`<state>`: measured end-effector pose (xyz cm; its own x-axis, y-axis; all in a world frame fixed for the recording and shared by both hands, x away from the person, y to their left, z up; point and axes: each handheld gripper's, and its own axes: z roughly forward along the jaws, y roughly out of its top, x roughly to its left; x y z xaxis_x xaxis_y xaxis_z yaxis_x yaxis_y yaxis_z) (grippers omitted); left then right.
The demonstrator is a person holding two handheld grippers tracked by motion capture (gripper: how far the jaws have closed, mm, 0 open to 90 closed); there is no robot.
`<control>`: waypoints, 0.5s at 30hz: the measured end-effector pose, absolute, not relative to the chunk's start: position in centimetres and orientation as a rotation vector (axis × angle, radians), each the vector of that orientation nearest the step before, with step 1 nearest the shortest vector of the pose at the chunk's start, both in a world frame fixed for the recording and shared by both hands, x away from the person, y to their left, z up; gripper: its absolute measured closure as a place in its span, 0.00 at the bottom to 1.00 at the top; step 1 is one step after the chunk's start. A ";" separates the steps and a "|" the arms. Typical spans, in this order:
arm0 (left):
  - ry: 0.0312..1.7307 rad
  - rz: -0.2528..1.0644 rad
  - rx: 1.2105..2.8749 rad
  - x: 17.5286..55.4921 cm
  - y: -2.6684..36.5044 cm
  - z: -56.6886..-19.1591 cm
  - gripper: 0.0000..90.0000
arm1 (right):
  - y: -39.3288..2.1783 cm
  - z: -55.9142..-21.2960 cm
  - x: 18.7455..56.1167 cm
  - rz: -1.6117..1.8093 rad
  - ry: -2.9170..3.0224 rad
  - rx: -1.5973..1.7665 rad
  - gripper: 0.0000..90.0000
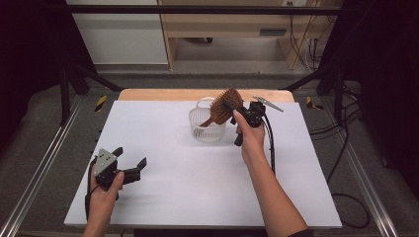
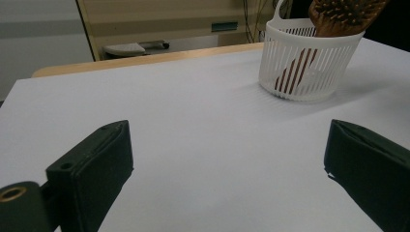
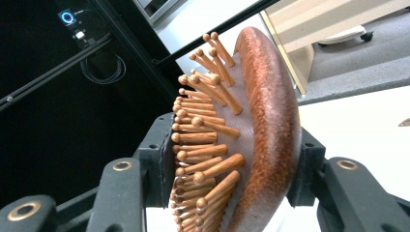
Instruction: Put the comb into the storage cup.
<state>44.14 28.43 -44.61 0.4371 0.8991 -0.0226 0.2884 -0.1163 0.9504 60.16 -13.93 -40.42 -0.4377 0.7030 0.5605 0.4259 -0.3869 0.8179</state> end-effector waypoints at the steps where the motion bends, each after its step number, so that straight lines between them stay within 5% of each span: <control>1: 1.050 0.733 1.649 44.1 28.4 -44.6 0.04 | -13.9 -40.4 60.2 1.920 1.604 1.527 0.51; 15: 1.044 0.726 1.660 44.1 28.3 -44.6 0.04 | -14.0 -40.3 60.1 1.910 1.639 1.523 0.43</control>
